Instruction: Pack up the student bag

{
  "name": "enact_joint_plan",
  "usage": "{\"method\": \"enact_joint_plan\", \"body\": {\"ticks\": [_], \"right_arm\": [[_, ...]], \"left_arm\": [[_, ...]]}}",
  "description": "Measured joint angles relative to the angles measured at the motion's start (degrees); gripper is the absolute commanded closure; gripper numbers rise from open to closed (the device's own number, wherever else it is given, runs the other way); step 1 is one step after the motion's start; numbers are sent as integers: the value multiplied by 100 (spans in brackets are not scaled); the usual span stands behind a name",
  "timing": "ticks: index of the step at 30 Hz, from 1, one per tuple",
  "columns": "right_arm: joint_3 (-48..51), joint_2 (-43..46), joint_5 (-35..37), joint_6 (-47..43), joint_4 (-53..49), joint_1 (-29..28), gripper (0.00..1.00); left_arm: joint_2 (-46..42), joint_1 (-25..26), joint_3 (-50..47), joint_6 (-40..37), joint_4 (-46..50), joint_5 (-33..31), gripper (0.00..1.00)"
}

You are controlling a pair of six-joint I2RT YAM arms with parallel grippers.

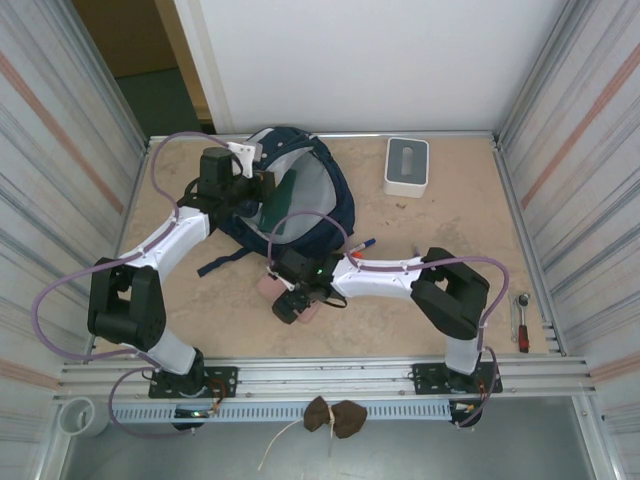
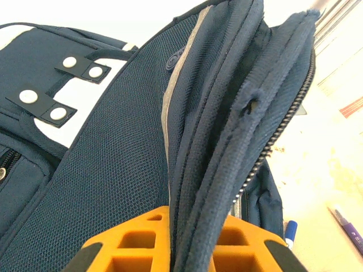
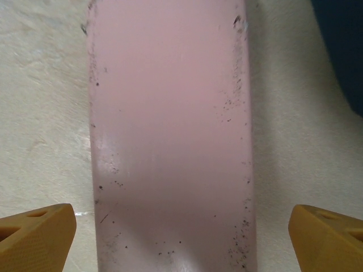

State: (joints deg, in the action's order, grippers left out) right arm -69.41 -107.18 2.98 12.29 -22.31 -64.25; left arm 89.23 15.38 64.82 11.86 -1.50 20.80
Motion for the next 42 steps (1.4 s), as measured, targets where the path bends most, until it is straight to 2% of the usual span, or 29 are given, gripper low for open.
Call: {"method": "enact_joint_plan", "body": {"ticks": [6, 11, 14, 18, 24, 31, 37, 42], "right_arm": [[0, -216, -13, -127, 0, -4, 22], [0, -278, 44, -216, -9, -2, 39], [72, -214, -4, -247, 50, 15, 45], [586, 291, -560, -223, 131, 197, 49], [1012, 1241, -1707, 282, 603, 1084, 51], [527, 1215, -2406, 1283, 1110, 2052, 54], [-474, 540, -2328, 2251, 1150, 2752, 53], [-1355, -289, -1978, 2848, 1023, 3040, 50]], "left_arm": [[0, 0, 0, -4, 2, 0, 100], [0, 0, 0, -22, 2, 0, 100], [0, 0, 0, -24, 4, 0, 100], [0, 0, 0, -22, 7, -13, 100], [0, 0, 0, 0, 7, -39, 100], [0, 11, 0, 31, 11, -24, 100], [0, 76, 0, 68, 35, -37, 100], [0, 116, 0, 153, 44, -35, 100]]}}
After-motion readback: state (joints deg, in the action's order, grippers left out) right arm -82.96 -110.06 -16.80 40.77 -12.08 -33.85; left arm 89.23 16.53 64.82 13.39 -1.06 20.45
